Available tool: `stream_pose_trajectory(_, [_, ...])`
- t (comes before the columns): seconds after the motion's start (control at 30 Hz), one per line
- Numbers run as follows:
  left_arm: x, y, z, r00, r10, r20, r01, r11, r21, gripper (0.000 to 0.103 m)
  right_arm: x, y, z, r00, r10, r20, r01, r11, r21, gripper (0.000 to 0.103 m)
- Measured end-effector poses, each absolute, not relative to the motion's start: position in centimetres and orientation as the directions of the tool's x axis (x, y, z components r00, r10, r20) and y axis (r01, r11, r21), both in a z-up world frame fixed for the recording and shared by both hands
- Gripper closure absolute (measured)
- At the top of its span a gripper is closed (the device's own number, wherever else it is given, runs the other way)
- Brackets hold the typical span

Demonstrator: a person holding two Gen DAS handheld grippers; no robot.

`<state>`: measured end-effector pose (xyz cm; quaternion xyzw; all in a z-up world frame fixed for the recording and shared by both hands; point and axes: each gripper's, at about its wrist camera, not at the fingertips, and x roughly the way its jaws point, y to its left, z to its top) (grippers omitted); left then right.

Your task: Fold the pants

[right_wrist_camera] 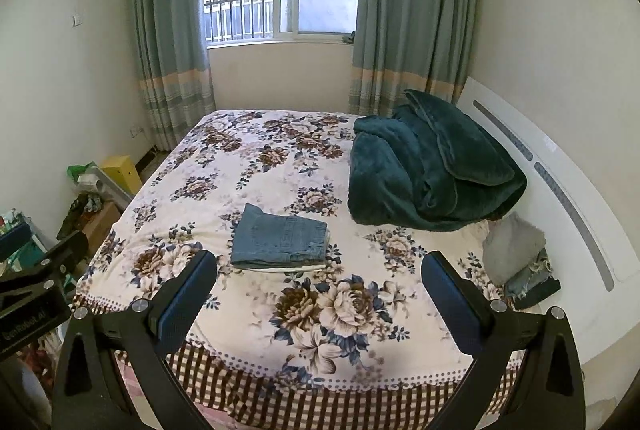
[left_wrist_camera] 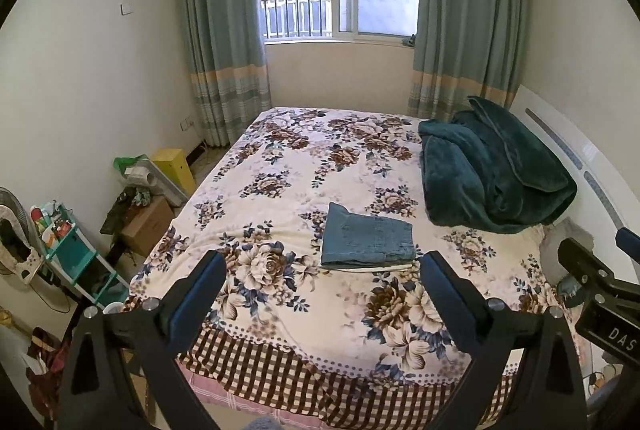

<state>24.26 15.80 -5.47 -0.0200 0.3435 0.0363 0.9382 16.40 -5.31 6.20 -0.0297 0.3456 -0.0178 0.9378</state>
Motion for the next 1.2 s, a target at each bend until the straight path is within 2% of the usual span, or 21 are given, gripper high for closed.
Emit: stream_pose_trajectory(1.2, [24.1,16.1,-4.8,0.759,0.045,-0.650,-0.079,0.997,-0.023,0.004,15.3,-3.4,4.4,0.748,-0.026,-0.663,-0.003,0.999,-0.043,0.000])
